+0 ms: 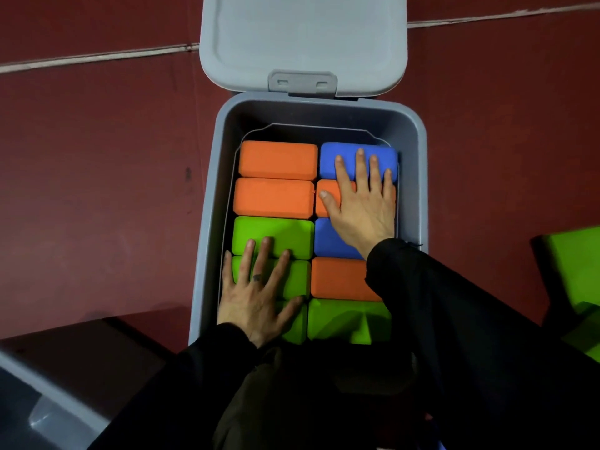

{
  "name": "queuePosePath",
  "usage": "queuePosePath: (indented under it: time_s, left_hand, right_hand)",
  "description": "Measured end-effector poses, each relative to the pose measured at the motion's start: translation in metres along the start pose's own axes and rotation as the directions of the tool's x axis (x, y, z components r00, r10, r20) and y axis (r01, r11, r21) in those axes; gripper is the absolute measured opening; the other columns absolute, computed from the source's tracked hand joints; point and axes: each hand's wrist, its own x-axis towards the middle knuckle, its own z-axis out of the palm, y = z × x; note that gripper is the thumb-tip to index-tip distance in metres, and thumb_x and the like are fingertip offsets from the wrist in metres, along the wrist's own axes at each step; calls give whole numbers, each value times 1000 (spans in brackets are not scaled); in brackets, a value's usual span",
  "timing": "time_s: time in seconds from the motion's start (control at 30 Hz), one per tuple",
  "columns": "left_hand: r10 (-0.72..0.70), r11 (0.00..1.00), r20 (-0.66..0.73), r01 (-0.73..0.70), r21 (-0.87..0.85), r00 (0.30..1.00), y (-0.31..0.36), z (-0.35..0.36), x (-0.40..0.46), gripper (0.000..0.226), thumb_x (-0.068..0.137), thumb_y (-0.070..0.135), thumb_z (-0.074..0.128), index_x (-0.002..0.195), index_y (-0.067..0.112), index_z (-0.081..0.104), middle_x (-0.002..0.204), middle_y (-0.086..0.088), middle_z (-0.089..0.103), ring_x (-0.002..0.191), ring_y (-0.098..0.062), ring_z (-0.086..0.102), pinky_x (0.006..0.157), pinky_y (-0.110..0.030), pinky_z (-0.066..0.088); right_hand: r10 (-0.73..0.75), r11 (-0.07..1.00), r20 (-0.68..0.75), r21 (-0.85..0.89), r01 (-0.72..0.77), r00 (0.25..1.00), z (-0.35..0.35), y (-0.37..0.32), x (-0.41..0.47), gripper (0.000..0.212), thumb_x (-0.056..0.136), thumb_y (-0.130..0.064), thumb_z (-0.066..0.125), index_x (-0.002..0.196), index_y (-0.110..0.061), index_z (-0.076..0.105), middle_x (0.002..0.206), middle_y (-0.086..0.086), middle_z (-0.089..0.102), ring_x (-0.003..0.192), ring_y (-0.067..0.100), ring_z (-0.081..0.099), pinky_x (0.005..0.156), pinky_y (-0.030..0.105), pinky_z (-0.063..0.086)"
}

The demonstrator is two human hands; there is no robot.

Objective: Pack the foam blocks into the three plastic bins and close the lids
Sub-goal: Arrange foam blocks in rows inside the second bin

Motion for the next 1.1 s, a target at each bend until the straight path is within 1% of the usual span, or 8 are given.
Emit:
queuePosePath:
  time_s: [0.23, 0.33, 0.4, 0.5, 0.63, 0.7, 0.83, 1.1]
  left_hand:
    - [-4, 1000, 0, 4, 14, 1000, 2, -1, 2, 84, 91, 77, 30, 160, 31, 17, 168, -9, 7, 155, -35, -1, 116, -70, 8]
    - [18, 998, -26, -19, -59, 1000, 0, -4, 2, 81, 92, 74, 29, 160, 29, 21, 168, -10, 8, 155, -36, 1, 117, -68, 11]
    - [-62, 982, -86, 45, -186, 994, -5, -8, 10, 78, 95, 68, 33, 158, 24, 28, 167, -14, 11, 154, -37, 5, 119, -64, 14]
    - [-299, 866, -99, 227, -445, 949, -11, -19, 27, 78, 96, 61, 36, 158, 15, 26, 166, -20, 9, 152, -40, 15, 118, -54, 29]
    - [-410, 725, 13, 334, -602, 912, -11, -24, 35, 71, 100, 53, 39, 160, 22, 16, 168, -9, 5, 151, -31, 22, 113, -50, 36]
    - [-448, 657, 64, 377, -653, 892, -12, -20, 31, 67, 103, 48, 39, 161, 26, 12, 168, -5, 8, 152, -23, 20, 114, -50, 34]
    - [-438, 700, 47, 374, -609, 898, -11, -16, 33, 68, 104, 44, 38, 161, 24, 7, 166, -10, 16, 148, -31, 27, 109, -52, 36]
    - [-456, 764, 28, 407, -500, 890, -6, -9, 41, 72, 101, 48, 39, 160, 23, 6, 161, -14, 22, 135, -42, 42, 97, -58, 45]
  right_hand:
    - [14, 1000, -4, 2, -14, 1000, 4, -1, 0, 74, 101, -68, 17, 163, -28, 12, 170, 14, 5, 157, 36, 4, 124, 60, 7]
    - [-3, 1000, 25, 20, 3, 1000, 1, 2, -1, 76, 100, -70, 17, 163, -28, 11, 171, 13, 2, 157, 34, -1, 125, 59, 3]
    - [-38, 998, 36, 59, 36, 999, -3, 4, -8, 74, 100, -70, 20, 163, -30, 13, 171, 12, 1, 157, 32, -3, 125, 59, 1]
    - [-43, 989, -61, 137, 51, 997, -3, 7, -39, 67, 104, -63, 25, 161, -30, 23, 170, 12, 8, 157, 33, 2, 125, 57, 3]
    - [77, 983, -121, 177, -55, 990, 3, 12, -93, 61, 105, -56, 30, 160, -28, 30, 169, 16, 12, 157, 34, 8, 126, 53, 6]
    - [61, 989, -102, 144, -46, 993, 16, 14, -116, 63, 104, -56, 32, 160, -28, 29, 169, 18, 11, 156, 36, 10, 125, 55, 11]
    - [-7, 994, -126, 107, 20, 992, 38, 15, -134, 66, 103, -57, 35, 159, -23, 33, 167, 22, 17, 154, 43, 14, 122, 60, 19]
    - [-10, 994, -69, 105, 17, 998, 39, 13, -153, 66, 101, -55, 36, 160, -26, 30, 170, 13, 12, 157, 34, 7, 124, 58, 11]
